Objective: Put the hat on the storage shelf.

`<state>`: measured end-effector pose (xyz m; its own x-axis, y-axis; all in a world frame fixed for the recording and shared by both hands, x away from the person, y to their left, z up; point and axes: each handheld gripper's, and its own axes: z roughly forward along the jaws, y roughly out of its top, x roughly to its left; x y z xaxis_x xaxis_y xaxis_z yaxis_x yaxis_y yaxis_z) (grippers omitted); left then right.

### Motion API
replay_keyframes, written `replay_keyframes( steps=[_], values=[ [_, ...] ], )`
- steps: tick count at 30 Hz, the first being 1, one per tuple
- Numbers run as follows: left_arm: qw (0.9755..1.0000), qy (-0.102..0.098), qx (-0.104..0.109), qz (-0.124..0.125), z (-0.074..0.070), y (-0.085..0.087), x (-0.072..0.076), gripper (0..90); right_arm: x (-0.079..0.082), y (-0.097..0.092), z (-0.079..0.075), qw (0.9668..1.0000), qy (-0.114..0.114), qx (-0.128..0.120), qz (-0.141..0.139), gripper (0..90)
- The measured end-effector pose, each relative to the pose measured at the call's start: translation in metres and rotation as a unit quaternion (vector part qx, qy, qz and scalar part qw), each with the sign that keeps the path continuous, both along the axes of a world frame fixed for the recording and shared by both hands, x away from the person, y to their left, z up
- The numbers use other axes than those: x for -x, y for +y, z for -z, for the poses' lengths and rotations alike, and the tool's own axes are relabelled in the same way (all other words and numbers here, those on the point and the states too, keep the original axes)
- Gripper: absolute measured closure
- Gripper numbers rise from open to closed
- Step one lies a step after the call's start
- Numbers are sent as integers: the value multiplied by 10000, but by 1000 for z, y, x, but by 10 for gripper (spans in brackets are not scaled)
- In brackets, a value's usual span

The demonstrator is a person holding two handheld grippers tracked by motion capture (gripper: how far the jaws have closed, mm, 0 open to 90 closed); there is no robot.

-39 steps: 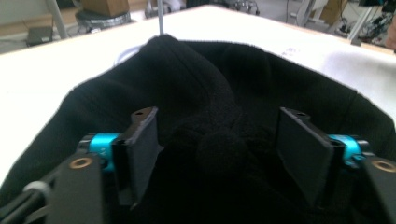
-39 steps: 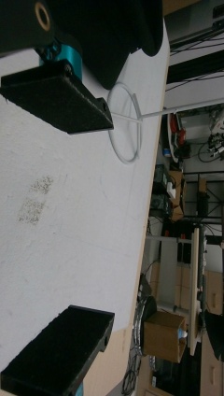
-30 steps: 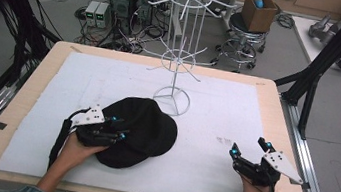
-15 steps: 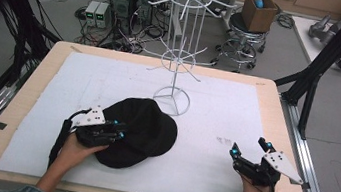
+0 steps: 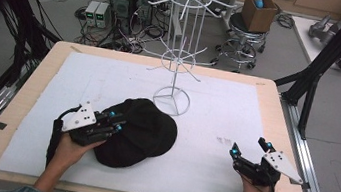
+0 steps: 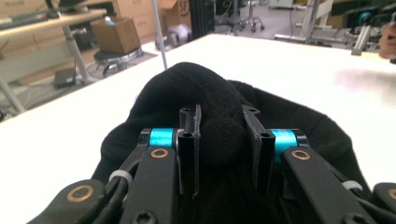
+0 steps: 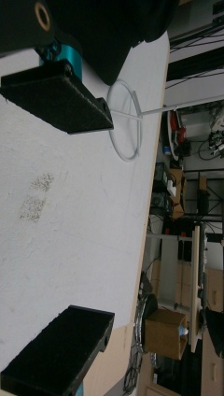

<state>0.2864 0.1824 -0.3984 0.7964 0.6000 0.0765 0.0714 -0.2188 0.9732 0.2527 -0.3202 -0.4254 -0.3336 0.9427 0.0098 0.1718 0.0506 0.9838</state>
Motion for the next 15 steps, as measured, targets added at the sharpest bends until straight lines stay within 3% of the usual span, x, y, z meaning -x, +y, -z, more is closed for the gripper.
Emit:
replay_keyframes(
  steps=[15],
  values=[
    [9992, -361, 185, 24, -20, 10, 7, 711, 1, -1, 0, 10000, -20, -16, 23, 70]
  ],
)
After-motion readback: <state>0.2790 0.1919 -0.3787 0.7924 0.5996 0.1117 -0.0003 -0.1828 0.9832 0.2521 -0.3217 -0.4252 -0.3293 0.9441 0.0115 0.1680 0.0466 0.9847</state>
